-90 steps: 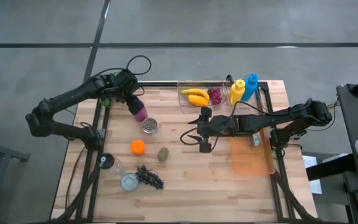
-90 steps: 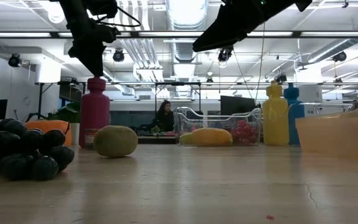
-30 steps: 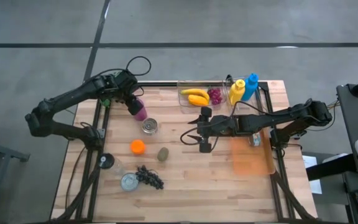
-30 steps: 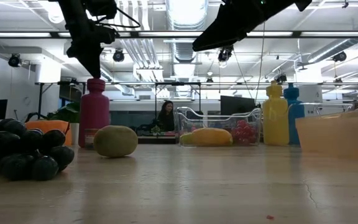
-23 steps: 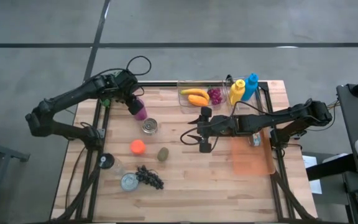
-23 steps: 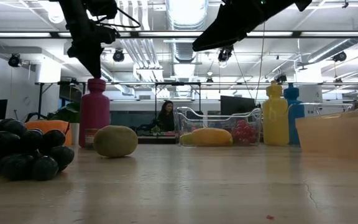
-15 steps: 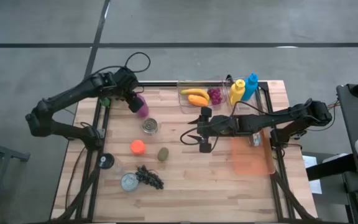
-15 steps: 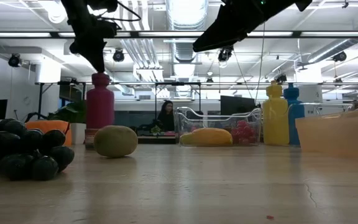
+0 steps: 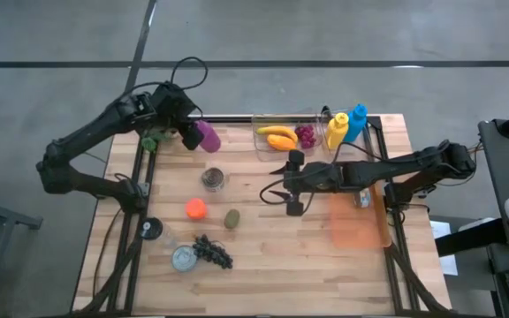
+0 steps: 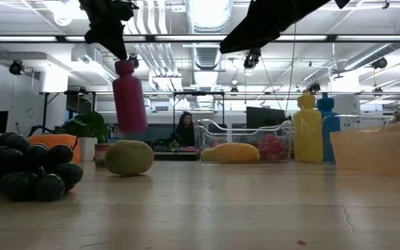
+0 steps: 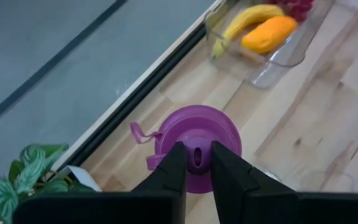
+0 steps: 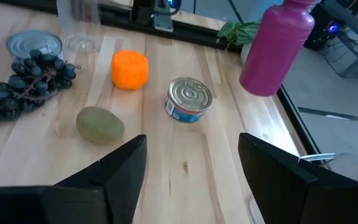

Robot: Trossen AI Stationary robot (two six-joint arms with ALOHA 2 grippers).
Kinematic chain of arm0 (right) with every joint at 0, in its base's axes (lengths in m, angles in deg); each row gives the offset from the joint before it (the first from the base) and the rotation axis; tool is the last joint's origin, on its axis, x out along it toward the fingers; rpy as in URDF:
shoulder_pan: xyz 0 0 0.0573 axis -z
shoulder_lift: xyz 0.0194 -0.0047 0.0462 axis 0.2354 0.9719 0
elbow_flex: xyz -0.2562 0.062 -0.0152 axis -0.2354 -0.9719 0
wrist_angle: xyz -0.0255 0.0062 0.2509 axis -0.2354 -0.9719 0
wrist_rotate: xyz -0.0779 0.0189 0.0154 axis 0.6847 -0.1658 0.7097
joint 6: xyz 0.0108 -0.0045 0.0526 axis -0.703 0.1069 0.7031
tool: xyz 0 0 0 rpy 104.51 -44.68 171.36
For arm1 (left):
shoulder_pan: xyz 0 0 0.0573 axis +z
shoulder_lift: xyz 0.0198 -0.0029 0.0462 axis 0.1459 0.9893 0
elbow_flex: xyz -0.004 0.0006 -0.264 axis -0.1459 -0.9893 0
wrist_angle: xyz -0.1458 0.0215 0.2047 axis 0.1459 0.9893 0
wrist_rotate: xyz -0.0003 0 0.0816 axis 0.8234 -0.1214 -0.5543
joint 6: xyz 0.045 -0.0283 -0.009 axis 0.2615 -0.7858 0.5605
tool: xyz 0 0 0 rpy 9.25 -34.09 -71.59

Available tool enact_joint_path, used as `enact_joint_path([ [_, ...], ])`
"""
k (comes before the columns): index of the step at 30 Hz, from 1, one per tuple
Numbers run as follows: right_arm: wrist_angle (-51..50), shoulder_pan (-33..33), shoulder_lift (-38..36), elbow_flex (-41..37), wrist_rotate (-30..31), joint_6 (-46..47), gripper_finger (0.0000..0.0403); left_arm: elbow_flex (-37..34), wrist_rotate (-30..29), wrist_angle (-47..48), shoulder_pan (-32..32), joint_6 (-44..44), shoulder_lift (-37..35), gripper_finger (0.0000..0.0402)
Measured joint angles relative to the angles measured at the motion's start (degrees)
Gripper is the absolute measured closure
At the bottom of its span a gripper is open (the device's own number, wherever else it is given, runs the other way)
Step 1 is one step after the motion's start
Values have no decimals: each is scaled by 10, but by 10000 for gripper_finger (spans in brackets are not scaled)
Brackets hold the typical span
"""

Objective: Pick & Place Food Item
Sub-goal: Put the violet water bottle into the right transparent bin

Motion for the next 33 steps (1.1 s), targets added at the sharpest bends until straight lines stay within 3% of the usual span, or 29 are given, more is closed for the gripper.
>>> enact_joint_path([
  [14,-9,0,-38,-15,0,19,159,12,27,-26,-107,9,20,355],
  [33,-61,0,-55,-16,-2,39,151,135,63,-7,-261,45,210,355],
])
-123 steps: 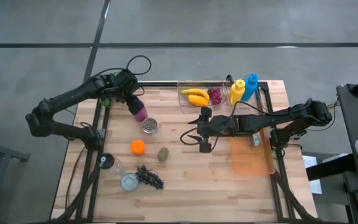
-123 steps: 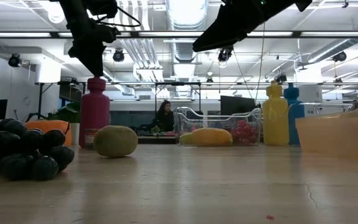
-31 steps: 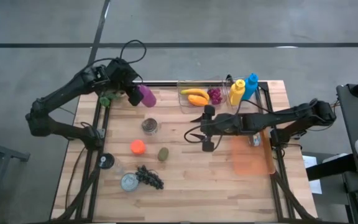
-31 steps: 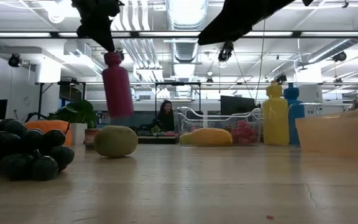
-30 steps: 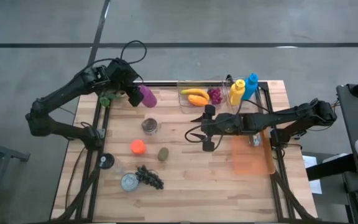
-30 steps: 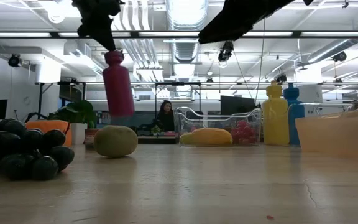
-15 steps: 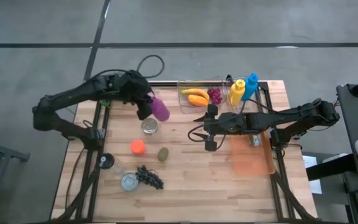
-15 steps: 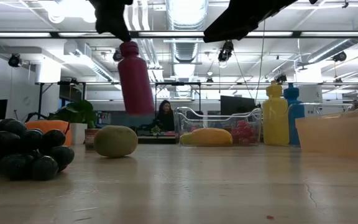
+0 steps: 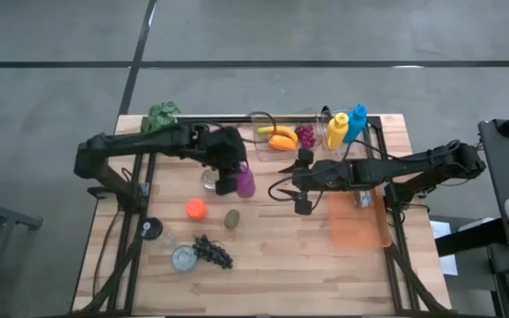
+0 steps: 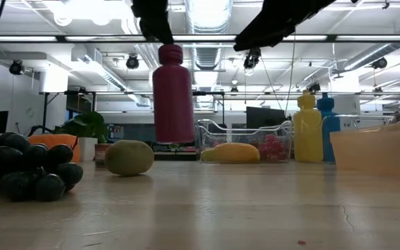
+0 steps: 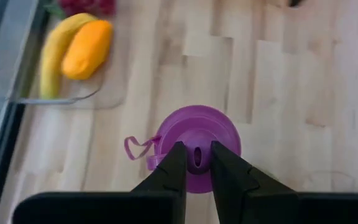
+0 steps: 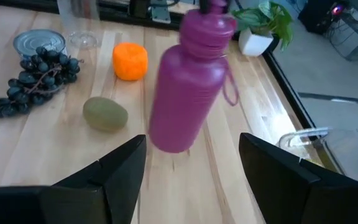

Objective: Pick & Place Food Item
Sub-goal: Put the violet water bottle into the right transparent bin

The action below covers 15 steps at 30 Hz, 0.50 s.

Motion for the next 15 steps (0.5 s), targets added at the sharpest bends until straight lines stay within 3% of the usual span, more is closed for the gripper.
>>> enact_joint_path([
  [15,-36,-10,-17,-1,1,13,163,2,10,-34,-93,0,31,355],
])
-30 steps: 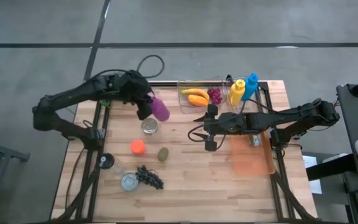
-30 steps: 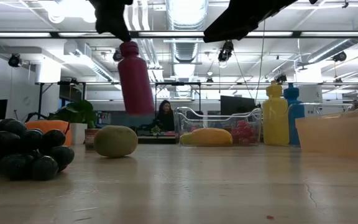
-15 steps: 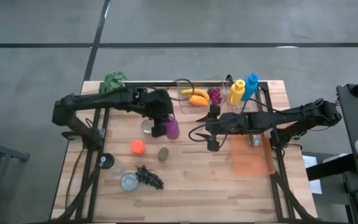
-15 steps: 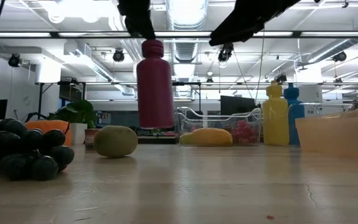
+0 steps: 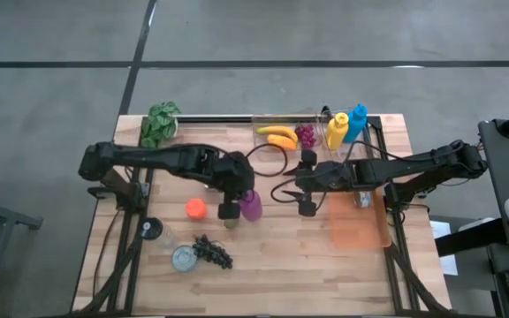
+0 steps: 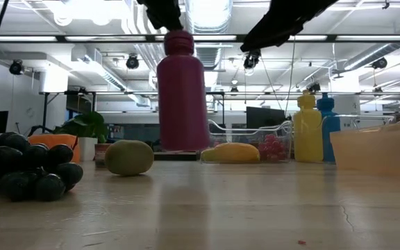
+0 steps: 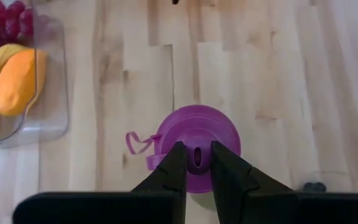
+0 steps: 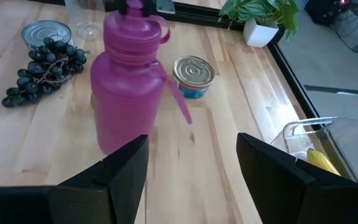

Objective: Pick & Place Food Item
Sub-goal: Put the violet water bottle into the right transparent bin

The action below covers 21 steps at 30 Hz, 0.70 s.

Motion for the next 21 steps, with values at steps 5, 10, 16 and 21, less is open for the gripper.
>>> enact_joint_path([
  [5,-2,-8,-2,0,0,0,155,0,-1,-4,-21,7,0,355],
  [10,-2,-12,-4,0,0,0,149,0,6,-10,-35,11,16,355],
  [16,-3,-15,-5,0,-1,0,144,0,17,-12,-41,15,39,355],
  [21,-6,-16,-5,0,-1,-1,150,-1,22,-18,-41,15,45,355],
])
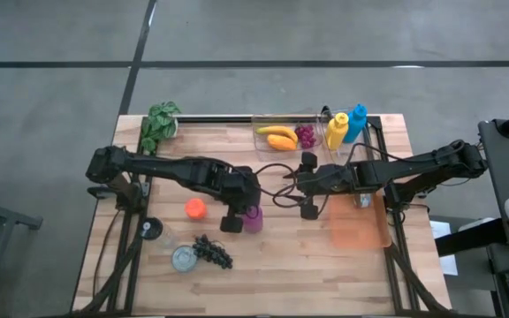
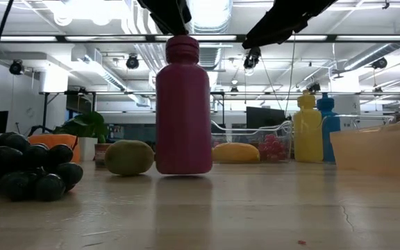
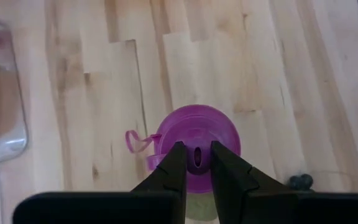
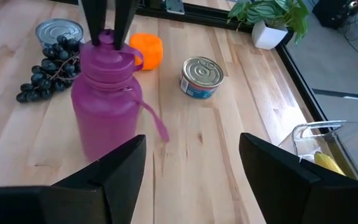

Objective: Pick & Place Food Item
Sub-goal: Put the violet water bottle into the right transparent bin

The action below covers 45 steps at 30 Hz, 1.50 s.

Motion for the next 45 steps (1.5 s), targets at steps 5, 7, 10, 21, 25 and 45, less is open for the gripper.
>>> enact_joint_path([
  [5,0,0,0,0,0,0,158,-3,2,-6,-1,0,0,355],
  [7,0,0,0,0,0,0,160,-3,2,-6,0,0,0,355],
  [10,0,0,0,0,0,0,160,-3,2,-7,0,0,0,355],
  [21,0,0,0,0,0,-2,144,-3,2,-8,0,-4,0,312],
  [25,0,0,0,0,0,-1,142,-3,2,-11,0,-4,0,307],
  [45,1,0,0,0,1,-2,156,-3,4,-14,0,-2,0,305],
])
